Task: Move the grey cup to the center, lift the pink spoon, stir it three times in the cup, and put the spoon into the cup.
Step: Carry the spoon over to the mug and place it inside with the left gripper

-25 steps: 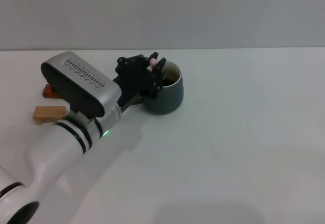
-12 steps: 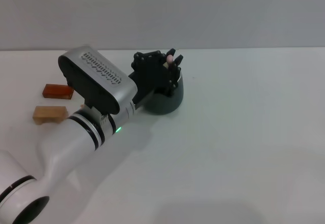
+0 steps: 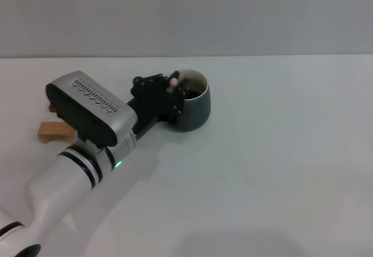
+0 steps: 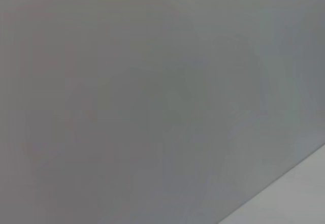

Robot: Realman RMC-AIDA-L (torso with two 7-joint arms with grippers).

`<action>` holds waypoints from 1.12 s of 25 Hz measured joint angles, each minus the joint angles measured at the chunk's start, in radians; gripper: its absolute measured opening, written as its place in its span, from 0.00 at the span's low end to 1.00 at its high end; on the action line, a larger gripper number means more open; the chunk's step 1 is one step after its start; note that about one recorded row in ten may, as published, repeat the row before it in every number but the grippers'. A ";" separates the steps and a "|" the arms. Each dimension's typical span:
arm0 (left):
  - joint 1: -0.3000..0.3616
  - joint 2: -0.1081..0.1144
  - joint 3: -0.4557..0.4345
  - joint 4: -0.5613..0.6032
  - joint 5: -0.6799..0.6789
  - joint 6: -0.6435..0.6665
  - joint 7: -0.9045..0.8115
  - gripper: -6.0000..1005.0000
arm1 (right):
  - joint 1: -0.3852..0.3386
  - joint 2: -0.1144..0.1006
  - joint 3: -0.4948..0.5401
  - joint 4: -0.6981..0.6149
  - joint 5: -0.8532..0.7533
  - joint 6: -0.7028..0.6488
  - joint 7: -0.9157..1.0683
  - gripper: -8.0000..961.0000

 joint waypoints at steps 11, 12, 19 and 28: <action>-0.060 -0.004 -0.032 0.051 0.000 -0.003 -0.004 0.27 | -0.005 0.000 -0.001 0.000 0.000 0.000 0.000 0.01; -0.060 -0.004 -0.032 0.051 0.000 -0.003 -0.004 0.27 | -0.006 0.001 -0.001 0.001 0.000 0.000 0.000 0.01; -0.101 -0.007 -0.019 0.054 -0.002 0.003 -0.008 0.28 | -0.005 0.001 -0.002 0.005 0.000 0.000 0.000 0.01; -0.036 -0.006 0.021 0.009 -0.002 0.011 -0.006 0.28 | -0.004 0.002 -0.013 0.005 0.000 0.000 0.000 0.01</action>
